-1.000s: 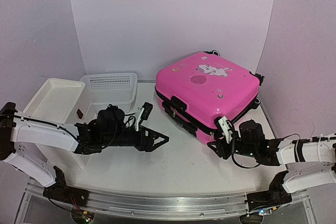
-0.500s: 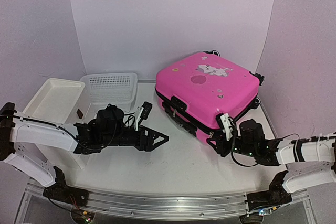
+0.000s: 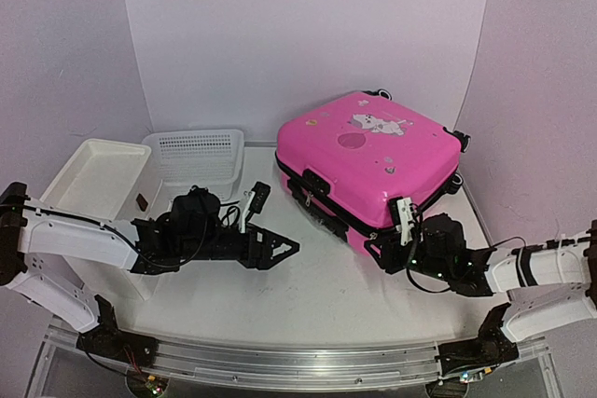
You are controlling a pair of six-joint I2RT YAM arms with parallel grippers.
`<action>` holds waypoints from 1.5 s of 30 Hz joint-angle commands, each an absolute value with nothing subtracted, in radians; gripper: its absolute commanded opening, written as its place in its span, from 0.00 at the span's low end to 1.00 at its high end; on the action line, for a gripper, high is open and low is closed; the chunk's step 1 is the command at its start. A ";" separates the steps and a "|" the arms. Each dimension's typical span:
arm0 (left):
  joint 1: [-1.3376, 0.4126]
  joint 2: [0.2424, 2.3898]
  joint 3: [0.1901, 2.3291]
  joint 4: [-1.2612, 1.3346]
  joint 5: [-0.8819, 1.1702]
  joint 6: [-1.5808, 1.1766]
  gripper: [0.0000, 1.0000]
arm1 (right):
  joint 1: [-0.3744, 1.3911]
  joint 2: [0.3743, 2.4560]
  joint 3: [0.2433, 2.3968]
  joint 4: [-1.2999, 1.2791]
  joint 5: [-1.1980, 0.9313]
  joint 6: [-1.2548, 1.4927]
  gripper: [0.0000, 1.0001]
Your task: Open, take out, and arrange the luggage
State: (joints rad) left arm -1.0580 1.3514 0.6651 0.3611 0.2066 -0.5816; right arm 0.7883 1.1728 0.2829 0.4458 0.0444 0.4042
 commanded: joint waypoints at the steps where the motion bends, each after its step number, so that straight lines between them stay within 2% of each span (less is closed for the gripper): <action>1: -1.052 1.320 0.669 0.385 0.209 -0.594 0.69 | 0.750 1.185 0.321 0.580 0.288 0.476 0.32; 8: -1.052 1.319 0.666 0.385 0.206 -0.594 0.69 | 0.750 1.198 0.351 0.544 0.349 0.550 0.24; 12: -1.053 1.323 0.667 0.385 0.207 -0.595 0.69 | 0.750 1.233 0.370 0.536 0.384 0.597 0.23; 17: -1.052 1.321 0.660 0.385 0.206 -0.597 0.69 | 0.750 1.248 0.385 0.541 0.411 0.638 0.15; 23: -1.052 1.324 0.656 0.385 0.204 -0.600 0.69 | 0.750 1.265 0.425 0.492 0.467 0.714 0.01; 27: -1.052 1.326 0.658 0.385 0.206 -0.601 0.69 | 0.750 1.278 0.473 0.416 0.477 0.754 0.00; 37: -1.051 1.335 0.660 0.385 0.192 -0.592 0.69 | 0.786 1.173 0.567 0.036 0.501 0.741 0.00; 44: -1.043 1.448 0.768 0.386 0.292 -0.487 0.70 | 0.787 1.147 0.763 -0.468 0.403 0.505 0.00; 45: -1.044 1.473 0.792 0.388 0.309 -0.452 0.69 | 0.786 1.151 0.813 -0.592 0.424 0.485 0.04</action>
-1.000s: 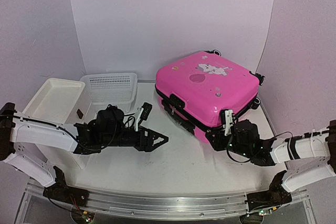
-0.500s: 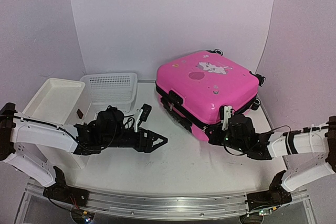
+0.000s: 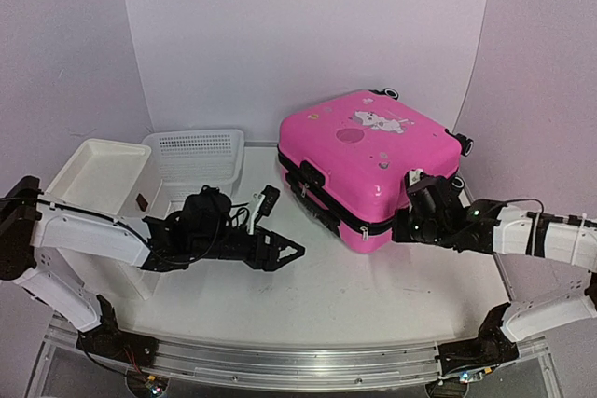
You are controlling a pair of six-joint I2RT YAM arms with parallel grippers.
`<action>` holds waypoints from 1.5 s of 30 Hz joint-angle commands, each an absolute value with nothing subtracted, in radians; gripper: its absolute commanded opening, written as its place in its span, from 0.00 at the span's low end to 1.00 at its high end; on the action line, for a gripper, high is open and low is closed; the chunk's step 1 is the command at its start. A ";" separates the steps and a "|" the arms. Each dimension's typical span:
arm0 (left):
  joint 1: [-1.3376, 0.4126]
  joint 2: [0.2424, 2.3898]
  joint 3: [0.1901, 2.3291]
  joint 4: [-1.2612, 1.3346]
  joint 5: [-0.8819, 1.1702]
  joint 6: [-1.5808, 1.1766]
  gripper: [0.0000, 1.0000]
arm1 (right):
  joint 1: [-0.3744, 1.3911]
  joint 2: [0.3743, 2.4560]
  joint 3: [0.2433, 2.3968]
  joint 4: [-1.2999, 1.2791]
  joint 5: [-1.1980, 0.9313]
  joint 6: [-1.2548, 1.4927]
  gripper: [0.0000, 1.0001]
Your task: Open, take out, and arrange the luggage
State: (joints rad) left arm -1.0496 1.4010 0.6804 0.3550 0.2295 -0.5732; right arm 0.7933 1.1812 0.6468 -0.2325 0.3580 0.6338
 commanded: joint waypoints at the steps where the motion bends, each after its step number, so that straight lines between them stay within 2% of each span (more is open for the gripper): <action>1: -1.045 1.497 0.810 0.398 0.307 -0.424 0.69 | 0.786 1.152 0.854 -0.641 0.435 0.461 0.20; 2: -1.045 1.520 0.819 0.426 0.304 -0.393 0.70 | 0.778 1.155 0.894 -0.701 0.432 0.423 0.32; 5: -1.051 1.593 0.832 0.548 0.277 -0.324 0.71 | 0.739 1.149 1.027 -0.876 0.430 0.353 0.41; 9: -1.056 1.671 0.878 0.625 0.255 -0.306 0.71 | 0.563 1.153 1.190 -0.979 0.280 0.281 0.62; 14: -1.109 1.739 0.902 0.688 0.192 -0.308 0.70 | 0.226 1.370 1.472 -1.008 -0.080 0.270 0.87; 17: -1.161 1.741 0.890 0.691 0.107 -0.280 0.70 | 0.108 1.563 1.686 -1.013 -0.175 0.280 0.97; 27: -1.233 1.723 0.812 0.701 0.024 -0.284 0.72 | -0.078 2.103 2.287 -1.020 -0.370 0.206 0.98; 31: -1.234 1.703 0.773 0.701 0.029 -0.268 0.72 | -0.081 2.205 2.361 -1.024 -0.407 0.130 0.98; 34: -1.232 1.684 0.749 0.701 0.026 -0.255 0.73 | -0.081 2.219 2.313 -1.026 -0.476 0.122 0.98; 37: -1.232 1.674 0.732 0.698 0.038 -0.239 0.75 | -0.080 2.201 2.233 -1.069 -0.555 0.161 0.91; 39: -1.232 1.670 0.721 0.696 0.040 -0.227 0.75 | -0.080 2.138 2.113 -1.084 -0.604 0.197 0.86; 45: -1.202 1.668 0.693 0.697 0.026 -0.156 0.73 | -0.060 1.880 1.671 -0.993 -0.642 0.273 0.85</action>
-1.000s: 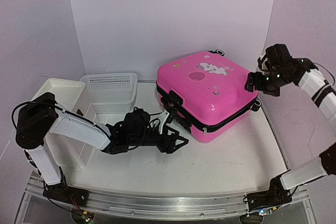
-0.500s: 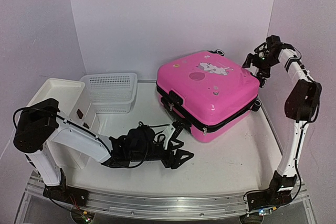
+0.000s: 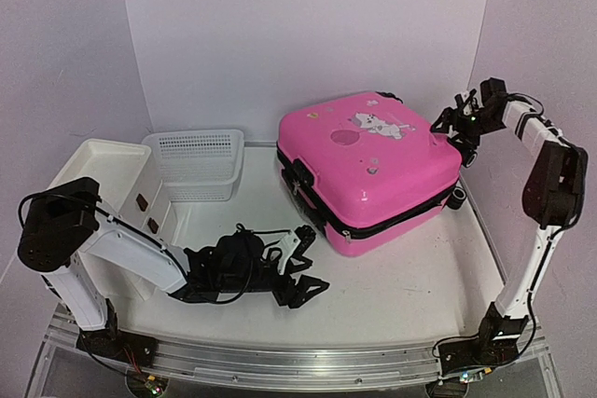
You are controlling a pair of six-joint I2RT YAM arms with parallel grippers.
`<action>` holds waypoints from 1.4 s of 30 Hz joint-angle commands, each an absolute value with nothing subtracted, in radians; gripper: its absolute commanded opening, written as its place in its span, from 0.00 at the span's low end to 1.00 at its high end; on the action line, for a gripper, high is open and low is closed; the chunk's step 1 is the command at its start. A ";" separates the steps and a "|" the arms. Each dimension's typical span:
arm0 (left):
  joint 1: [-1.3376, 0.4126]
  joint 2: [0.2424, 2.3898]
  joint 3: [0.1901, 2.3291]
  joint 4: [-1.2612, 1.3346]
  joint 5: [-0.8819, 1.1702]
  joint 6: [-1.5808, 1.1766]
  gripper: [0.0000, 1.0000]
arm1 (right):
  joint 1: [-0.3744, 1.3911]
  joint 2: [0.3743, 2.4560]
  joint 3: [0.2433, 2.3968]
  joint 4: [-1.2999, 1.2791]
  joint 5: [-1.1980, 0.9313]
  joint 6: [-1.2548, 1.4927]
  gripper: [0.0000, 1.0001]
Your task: Open, take out, and arrange the luggage
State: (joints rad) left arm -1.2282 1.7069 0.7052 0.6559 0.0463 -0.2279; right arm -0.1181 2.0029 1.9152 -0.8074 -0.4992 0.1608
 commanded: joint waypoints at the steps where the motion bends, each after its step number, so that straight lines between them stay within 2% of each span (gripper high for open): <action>1: -1.197 1.674 0.694 0.698 0.015 -0.130 0.72 | -0.057 1.846 1.615 -0.977 -0.643 0.283 0.85; 7: -1.103 1.713 0.677 0.801 -0.011 -0.054 0.72 | -0.048 1.689 1.378 -0.869 -0.658 0.339 0.85; 14: -1.025 1.814 0.740 0.853 0.081 0.035 0.72 | -0.027 1.657 1.351 -0.861 -0.665 0.346 0.86; 21: -1.025 1.902 0.790 0.894 0.085 0.015 0.61 | -0.008 1.639 1.366 -0.873 -0.667 0.332 0.86; 26: -1.025 1.877 0.766 0.943 0.026 -0.006 0.53 | -0.006 1.635 1.353 -0.885 -0.649 0.314 0.86; 32: -1.040 1.832 0.756 0.964 0.026 -0.021 0.60 | -0.005 1.635 1.345 -0.887 -0.649 0.301 0.86; 35: -1.045 1.832 0.767 0.970 0.023 -0.019 0.61 | -0.005 1.635 1.344 -0.887 -0.652 0.301 0.86; 42: -1.046 1.854 0.800 0.976 0.032 -0.045 0.47 | -0.006 1.626 1.339 -0.887 -0.653 0.303 0.87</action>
State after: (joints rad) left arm -1.0241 1.8786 0.7212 0.8112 -0.0219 -0.0334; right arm -0.0505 1.6100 1.3991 -0.7132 -0.5671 0.2783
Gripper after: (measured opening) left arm 0.506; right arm 0.864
